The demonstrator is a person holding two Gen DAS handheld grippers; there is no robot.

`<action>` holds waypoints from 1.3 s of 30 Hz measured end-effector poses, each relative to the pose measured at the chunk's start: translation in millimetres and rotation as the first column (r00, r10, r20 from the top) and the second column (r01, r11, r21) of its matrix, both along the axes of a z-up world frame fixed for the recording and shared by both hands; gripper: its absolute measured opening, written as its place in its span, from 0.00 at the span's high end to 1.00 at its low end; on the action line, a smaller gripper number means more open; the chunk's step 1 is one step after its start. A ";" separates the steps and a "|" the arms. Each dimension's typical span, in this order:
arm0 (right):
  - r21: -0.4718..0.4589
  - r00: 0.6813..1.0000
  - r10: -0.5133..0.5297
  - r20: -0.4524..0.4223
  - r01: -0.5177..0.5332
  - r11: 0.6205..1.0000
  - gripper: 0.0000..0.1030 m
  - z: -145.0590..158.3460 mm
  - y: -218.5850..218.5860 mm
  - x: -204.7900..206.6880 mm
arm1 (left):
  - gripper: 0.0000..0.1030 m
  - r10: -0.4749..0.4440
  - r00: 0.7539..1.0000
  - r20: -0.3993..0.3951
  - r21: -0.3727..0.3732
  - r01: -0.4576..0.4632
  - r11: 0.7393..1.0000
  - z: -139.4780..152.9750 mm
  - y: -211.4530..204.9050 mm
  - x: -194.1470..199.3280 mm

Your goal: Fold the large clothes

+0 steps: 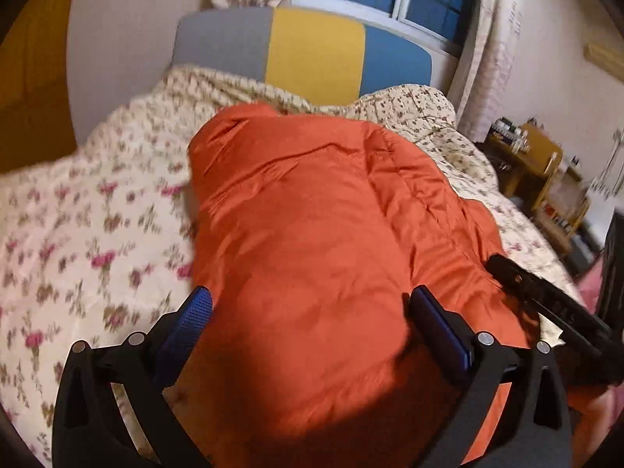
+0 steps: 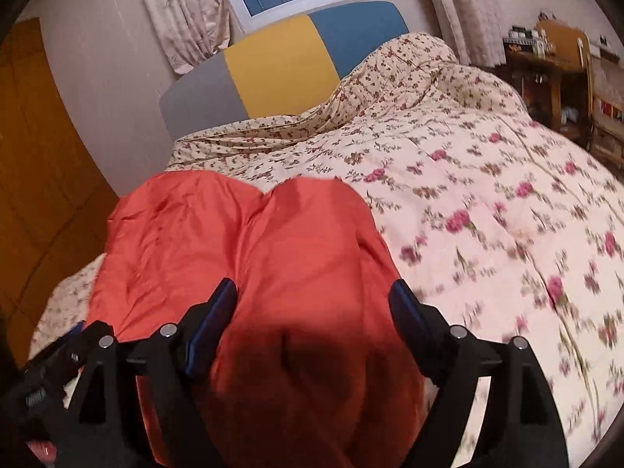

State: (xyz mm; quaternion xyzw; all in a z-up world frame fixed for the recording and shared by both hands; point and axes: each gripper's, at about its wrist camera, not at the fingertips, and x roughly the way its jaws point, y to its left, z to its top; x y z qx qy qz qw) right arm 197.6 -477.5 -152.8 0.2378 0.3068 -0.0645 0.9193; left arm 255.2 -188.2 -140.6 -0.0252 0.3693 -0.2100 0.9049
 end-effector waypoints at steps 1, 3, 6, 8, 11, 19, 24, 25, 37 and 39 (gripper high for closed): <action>0.021 1.000 0.003 -0.007 -0.003 1.000 0.16 1.3 -0.6 -6.7 | 0.03 0.017 0.999 -0.028 -0.025 -0.018 1.000 0.6 10.8 0.6; 0.057 1.000 0.020 -0.023 -0.019 0.998 0.13 2.2 -3.0 -15.8 | 0.03 0.043 0.996 -0.081 -0.059 -0.048 0.997 -1.3 28.2 2.4; 0.078 0.997 0.050 -0.060 -0.045 0.996 0.07 1.4 -3.5 -22.6 | 0.03 0.042 0.983 -0.178 -0.123 -0.065 0.990 -9.4 51.6 6.3; 0.090 0.993 0.072 -0.094 -0.064 0.994 0.04 -2.2 -4.1 -21.5 | 0.03 0.008 0.969 -0.246 -0.167 -0.051 0.985 -16.9 62.5 8.0; 0.133 0.987 0.105 -0.124 -0.088 0.987 0.02 -12.5 -5.7 -18.1 | 0.03 -0.071 0.949 -0.308 -0.228 -0.001 0.974 -25.9 67.0 5.8; 0.323 0.974 0.191 -0.121 -0.144 0.936 0.03 -38.8 -12.4 -3.1 | 0.03 -0.205 0.930 -0.305 -0.268 0.123 0.955 -31.3 39.1 0.2; 0.392 0.965 0.251 -0.077 -0.202 0.897 0.15 -41.5 -17.1 3.0 | 0.03 -0.189 0.938 -0.290 -0.217 0.128 0.968 -27.9 21.6 -5.9; 0.397 0.965 0.252 -0.071 -0.204 0.895 0.18 -41.3 -17.7 3.2 | 0.03 -0.196 0.942 -0.271 -0.193 0.146 0.970 -22.5 15.4 -9.6; 0.452 0.968 0.246 0.058 -0.245 0.858 0.33 -27.2 -5.2 -24.8 | 0.27 -0.237 0.971 -0.011 -0.062 0.236 0.970 30.3 11.2 -68.3; 0.442 0.964 0.255 0.074 -0.261 0.858 0.33 -21.7 7.0 -25.3 | 0.28 -0.226 0.974 0.016 -0.061 0.227 0.972 35.8 23.9 -71.9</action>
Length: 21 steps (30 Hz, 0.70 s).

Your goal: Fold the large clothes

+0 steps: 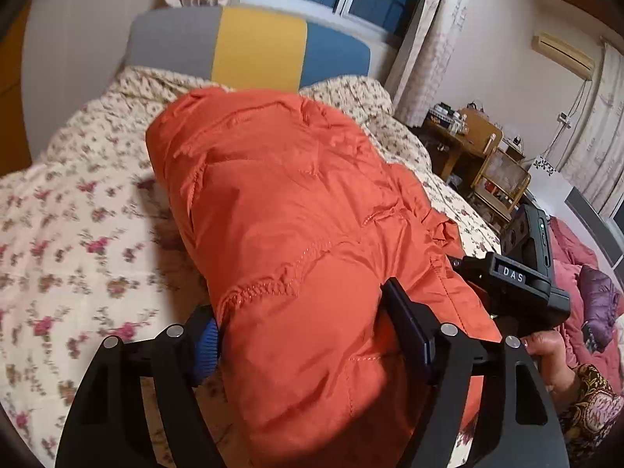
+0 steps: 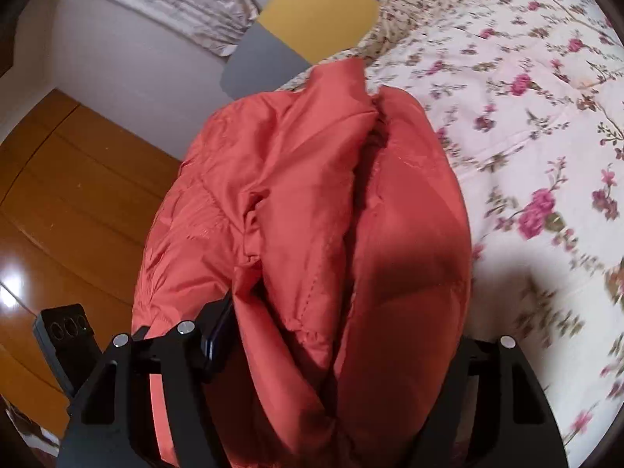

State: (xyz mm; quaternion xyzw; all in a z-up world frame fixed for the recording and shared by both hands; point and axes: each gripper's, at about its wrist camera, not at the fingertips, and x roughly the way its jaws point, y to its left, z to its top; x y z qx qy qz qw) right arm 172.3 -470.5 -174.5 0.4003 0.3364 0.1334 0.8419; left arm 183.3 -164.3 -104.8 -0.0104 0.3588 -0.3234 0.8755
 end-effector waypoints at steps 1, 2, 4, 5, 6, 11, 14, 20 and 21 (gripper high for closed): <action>0.003 1.000 0.003 0.005 -0.003 1.000 0.33 0.8 5.3 1.3 | 0.28 0.007 1.000 0.010 -0.005 -0.007 1.000 2.5 5.3 -1.3; 0.007 1.000 0.007 0.011 -0.007 1.000 0.33 2.6 12.0 1.1 | 0.28 0.016 1.000 0.021 -0.008 -0.015 1.000 5.3 11.5 -4.4; -0.001 1.000 0.017 0.022 -0.017 1.000 0.33 5.6 25.4 5.0 | 0.28 0.035 0.999 0.036 -0.013 -0.034 0.999 9.1 24.1 -10.3; -0.009 0.999 0.026 0.029 -0.025 1.000 0.33 7.8 34.5 6.4 | 0.28 0.047 0.998 0.042 -0.017 -0.047 0.999 10.1 32.3 -12.7; -0.012 0.999 0.037 0.033 -0.036 0.999 0.33 9.4 43.7 8.5 | 0.28 0.056 0.997 0.046 -0.020 -0.055 0.998 11.1 37.8 -12.7; -0.036 0.993 0.105 0.055 -0.103 0.994 0.33 17.3 91.0 25.0 | 0.28 0.130 0.990 0.057 -0.039 -0.128 0.991 15.3 82.9 -21.5; -0.060 0.985 0.161 0.069 -0.157 0.986 0.33 22.1 127.8 39.9 | 0.28 0.186 0.981 0.062 -0.053 -0.183 0.982 16.8 115.8 -25.3; -0.100 0.968 0.236 0.079 -0.228 0.968 0.33 18.5 201.1 75.6 | 0.28 0.303 0.949 0.086 -0.060 -0.298 0.953 13.7 182.2 -28.5; -0.109 0.968 0.241 0.075 -0.232 0.967 0.33 16.3 209.7 79.3 | 0.28 0.323 0.942 0.089 -0.053 -0.319 0.946 9.9 192.2 -26.8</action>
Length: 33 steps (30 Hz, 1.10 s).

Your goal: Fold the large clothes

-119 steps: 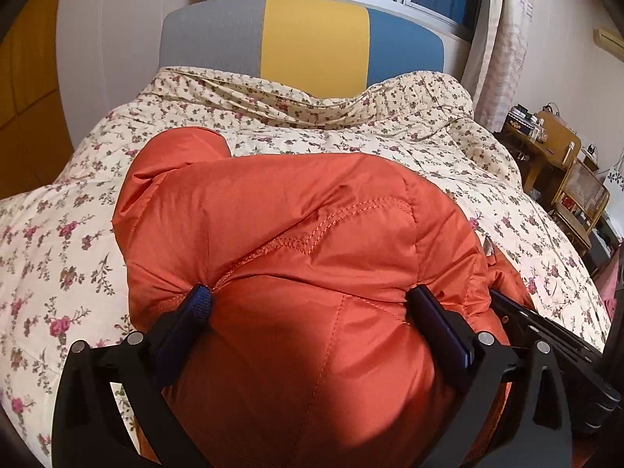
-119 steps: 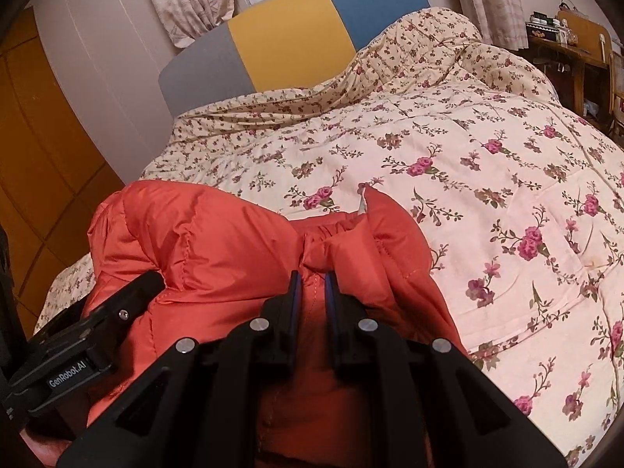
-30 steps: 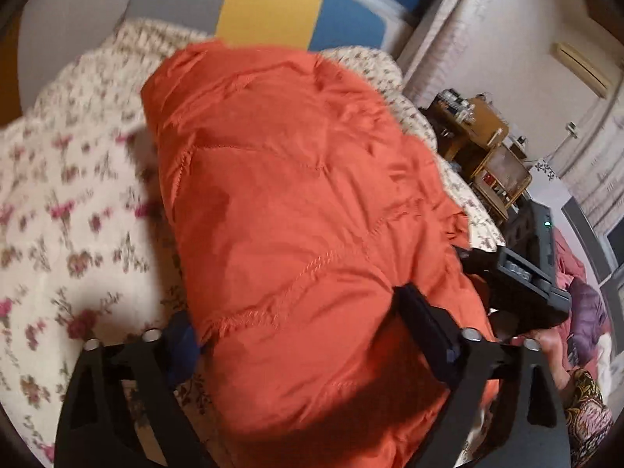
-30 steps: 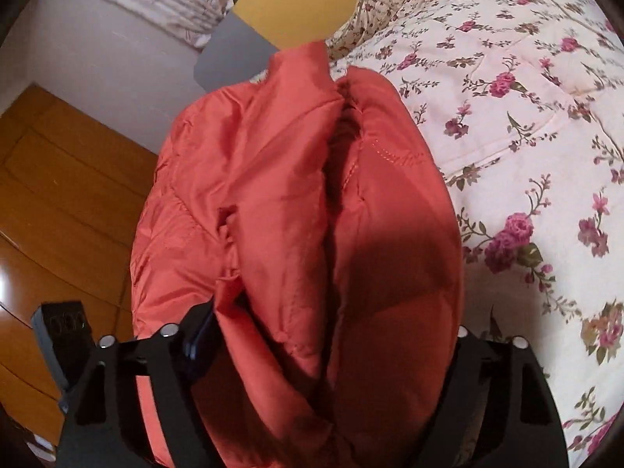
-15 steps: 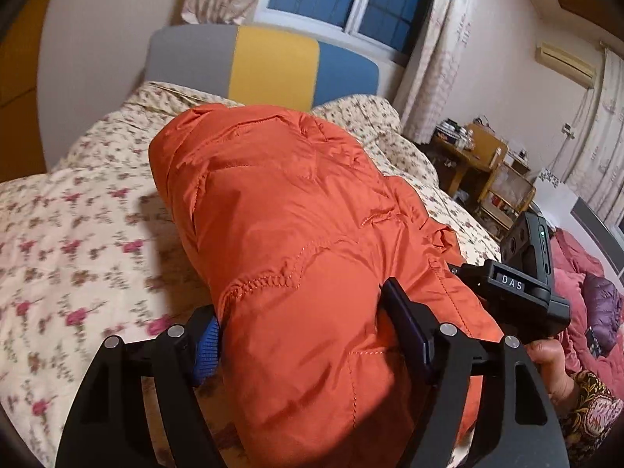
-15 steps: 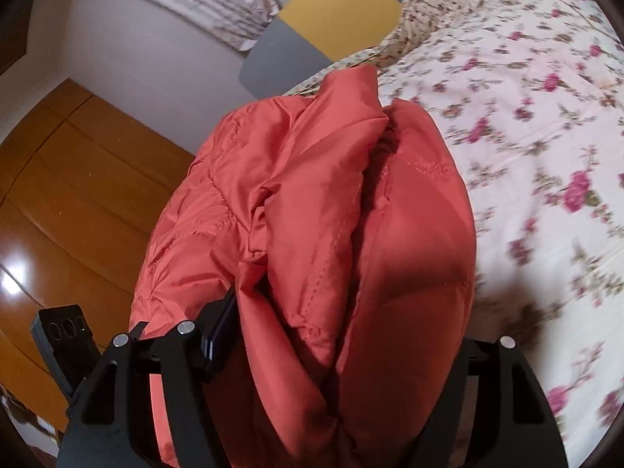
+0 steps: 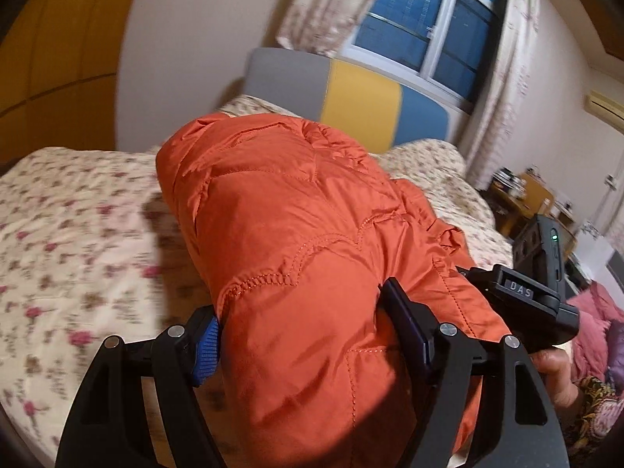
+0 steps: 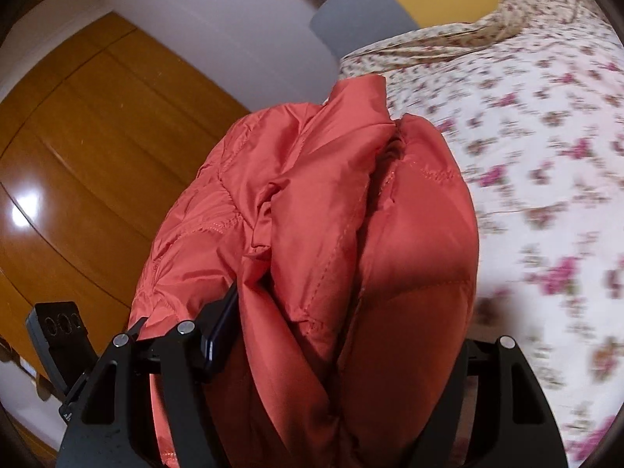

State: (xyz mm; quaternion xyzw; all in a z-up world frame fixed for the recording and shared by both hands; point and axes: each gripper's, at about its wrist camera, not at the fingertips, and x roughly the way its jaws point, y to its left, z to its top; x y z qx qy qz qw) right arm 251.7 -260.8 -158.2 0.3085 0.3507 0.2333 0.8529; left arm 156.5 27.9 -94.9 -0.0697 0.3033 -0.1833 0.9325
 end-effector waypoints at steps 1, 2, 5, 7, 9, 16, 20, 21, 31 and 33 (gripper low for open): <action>-0.025 1.000 0.001 -0.005 -0.001 1.000 0.33 -3.6 12.5 5.4 | 0.28 0.022 1.000 -0.005 0.010 -0.022 1.000 -4.7 8.9 2.2; -0.061 1.000 -0.006 -0.010 0.005 0.998 0.32 -7.2 21.7 9.3 | 0.28 0.038 0.999 -0.012 0.015 -0.038 0.999 -8.9 15.0 3.9; -0.125 0.999 -0.048 -0.017 0.045 0.991 0.23 -17.6 34.3 13.6 | 0.21 0.073 0.994 -0.075 0.014 -0.072 0.997 -30.8 30.7 10.3; -0.157 0.997 -0.080 -0.008 0.078 0.985 0.21 -20.8 31.2 6.0 | 0.14 0.088 0.993 -0.081 -0.001 -0.088 0.996 -42.0 36.3 5.0; -0.255 0.990 -0.134 0.031 0.138 0.957 0.21 -19.9 23.7 -3.3 | 0.10 0.101 0.994 -0.051 0.014 -0.101 0.995 -47.3 34.1 -5.6; -0.345 0.976 -0.213 0.044 0.215 0.914 0.16 -15.8 9.6 -33.7 | 0.09 0.102 0.994 -0.039 0.074 -0.099 0.992 -46.2 16.2 -25.6; -0.318 0.958 -0.256 0.132 0.285 0.904 0.16 31.1 3.0 -52.4 | 0.04 0.171 0.983 -0.068 0.104 -0.163 0.981 -20.3 21.4 -16.9; -0.324 0.955 -0.238 0.178 0.285 0.902 0.16 46.1 7.9 -48.9 | 0.03 0.203 0.978 -0.047 0.109 -0.197 0.974 -9.2 24.1 -14.0; -0.440 0.986 -0.048 0.162 0.116 0.890 0.40 84.1 84.3 48.3 | 0.03 0.389 0.918 -0.079 0.182 -0.371 0.911 27.8 22.2 106.4; -0.437 0.994 -0.055 0.098 0.092 0.895 0.47 69.4 86.5 69.6 | 0.03 0.393 0.914 -0.099 0.209 -0.367 0.906 19.3 17.7 131.8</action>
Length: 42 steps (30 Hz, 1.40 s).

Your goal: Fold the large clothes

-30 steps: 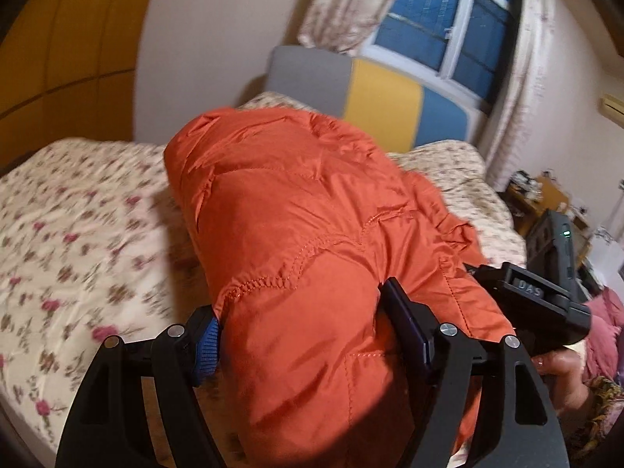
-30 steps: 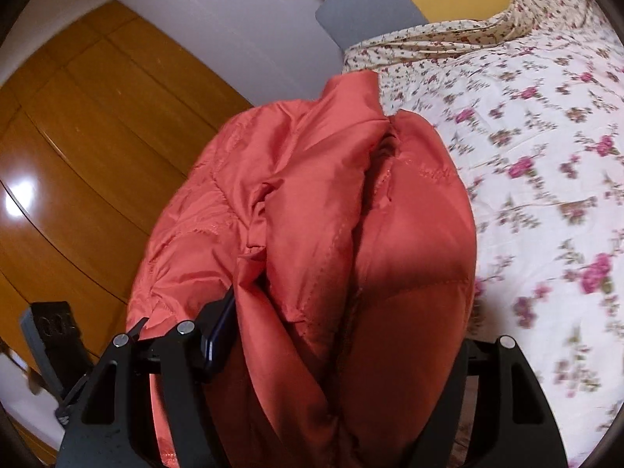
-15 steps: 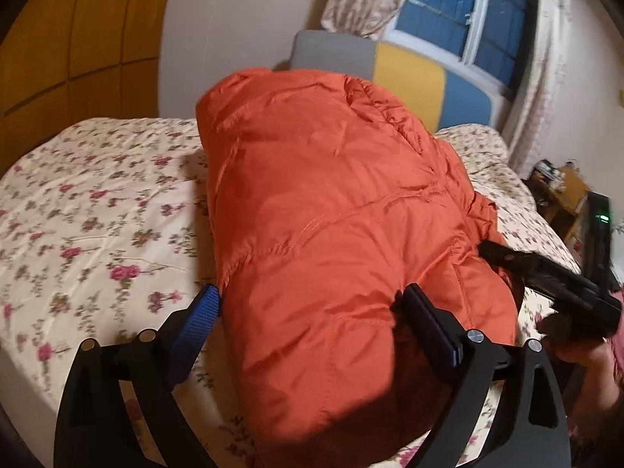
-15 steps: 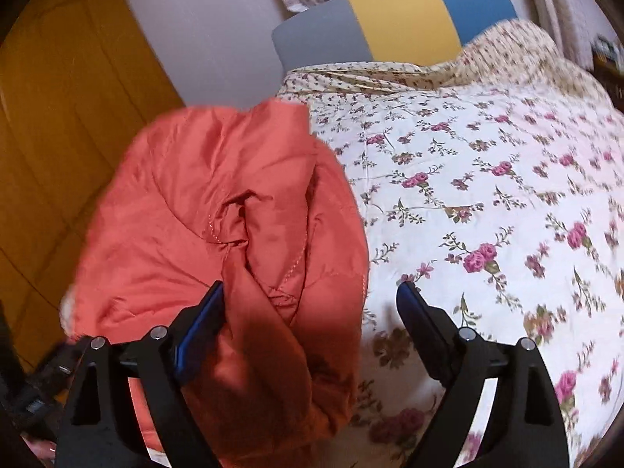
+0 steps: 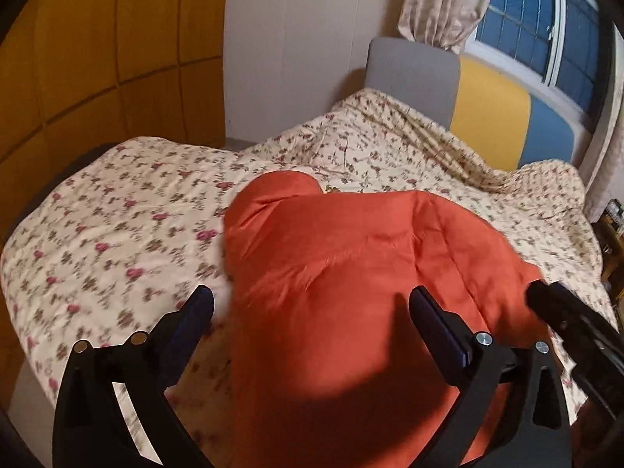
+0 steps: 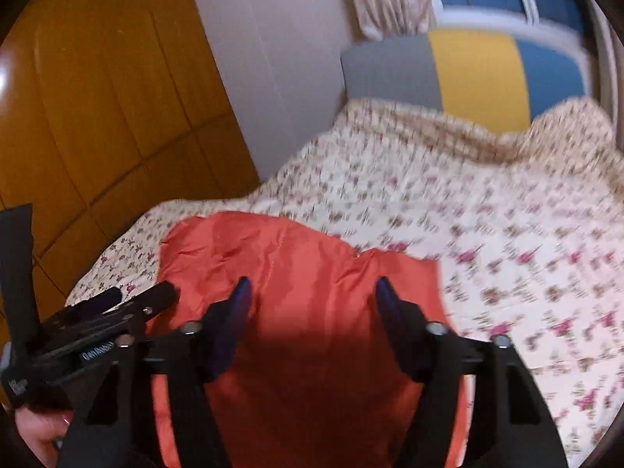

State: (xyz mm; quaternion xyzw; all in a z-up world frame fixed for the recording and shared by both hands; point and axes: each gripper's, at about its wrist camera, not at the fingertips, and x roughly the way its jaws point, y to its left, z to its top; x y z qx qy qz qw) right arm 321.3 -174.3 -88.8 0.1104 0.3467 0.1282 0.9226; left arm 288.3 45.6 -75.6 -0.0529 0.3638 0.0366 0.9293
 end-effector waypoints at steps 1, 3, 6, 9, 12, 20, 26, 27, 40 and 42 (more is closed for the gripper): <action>-0.014 0.999 -0.016 -0.029 0.016 1.000 0.49 -9.0 1.5 6.8 | 0.03 0.001 1.000 -0.015 0.016 -0.001 1.000 -5.1 -1.8 9.1; -0.039 0.998 -0.023 -0.061 0.021 0.999 0.48 -26.0 1.8 16.9 | 0.03 -0.011 0.999 -0.036 0.028 0.012 1.000 -15.3 -6.5 21.8; -0.071 0.998 -0.023 -0.052 0.020 0.997 0.48 -40.1 1.7 19.2 | 0.03 -0.020 0.998 -0.066 0.011 0.021 1.000 -30.7 -11.0 31.1; -0.080 0.999 -0.026 -0.044 0.023 0.997 0.48 -49.5 3.4 19.6 | 0.03 -0.015 0.998 -0.057 -0.005 0.015 1.000 -39.7 -11.5 33.7; -0.099 0.999 -0.031 -0.030 0.028 0.995 0.48 -57.3 7.2 24.3 | 0.03 -0.006 0.999 -0.052 -0.005 0.005 1.000 -48.1 -11.8 37.8; -0.065 0.998 -0.046 -0.043 0.043 0.997 0.48 -73.3 5.0 34.0 | 0.03 0.019 0.999 -0.037 0.039 -0.017 0.999 -63.1 -18.3 48.5; -0.070 0.997 -0.063 -0.046 0.060 0.996 0.47 -80.8 5.1 40.0 | 0.03 0.031 0.999 -0.031 0.078 -0.028 0.997 -69.3 -22.8 54.2; -0.070 0.997 -0.064 -0.046 0.060 0.996 0.47 -81.5 5.0 40.1 | 0.03 0.032 0.999 -0.032 0.080 -0.029 0.996 -69.8 -22.8 54.3; -0.063 0.996 -0.079 0.033 0.081 0.995 0.39 -73.3 -3.2 4.3 | 0.03 0.016 1.000 0.024 0.075 -0.018 0.997 -58.8 -24.8 11.4; -0.079 0.994 -0.094 0.051 0.098 0.992 0.34 -69.8 -4.3 -5.2 | 0.03 0.016 0.999 0.042 0.063 -0.019 0.998 -57.4 -25.9 -4.1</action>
